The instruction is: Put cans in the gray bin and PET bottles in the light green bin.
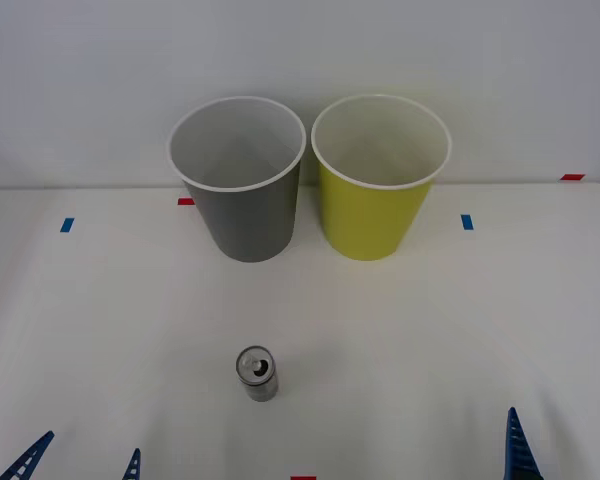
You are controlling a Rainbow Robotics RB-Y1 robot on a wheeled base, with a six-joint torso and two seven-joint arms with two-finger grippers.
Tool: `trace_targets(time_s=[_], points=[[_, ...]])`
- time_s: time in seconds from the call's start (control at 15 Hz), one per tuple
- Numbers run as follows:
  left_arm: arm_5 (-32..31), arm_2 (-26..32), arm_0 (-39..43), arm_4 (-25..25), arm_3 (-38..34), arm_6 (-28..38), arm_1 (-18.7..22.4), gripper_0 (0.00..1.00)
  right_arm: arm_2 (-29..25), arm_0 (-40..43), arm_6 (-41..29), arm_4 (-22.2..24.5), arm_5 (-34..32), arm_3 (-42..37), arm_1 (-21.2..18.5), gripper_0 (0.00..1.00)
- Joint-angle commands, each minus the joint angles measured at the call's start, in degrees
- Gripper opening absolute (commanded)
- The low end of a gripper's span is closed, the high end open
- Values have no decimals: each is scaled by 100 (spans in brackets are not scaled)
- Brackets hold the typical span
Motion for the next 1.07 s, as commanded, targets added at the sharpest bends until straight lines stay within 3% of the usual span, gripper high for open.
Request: trace_targets(time_s=[0.07,1.07], points=[[0,0,0,0,0,0,0,100,0,0,0,0,0,0,0,96],[0,0,0,0,0,0,0,100,0,0,0,0,0,0,0,97]])
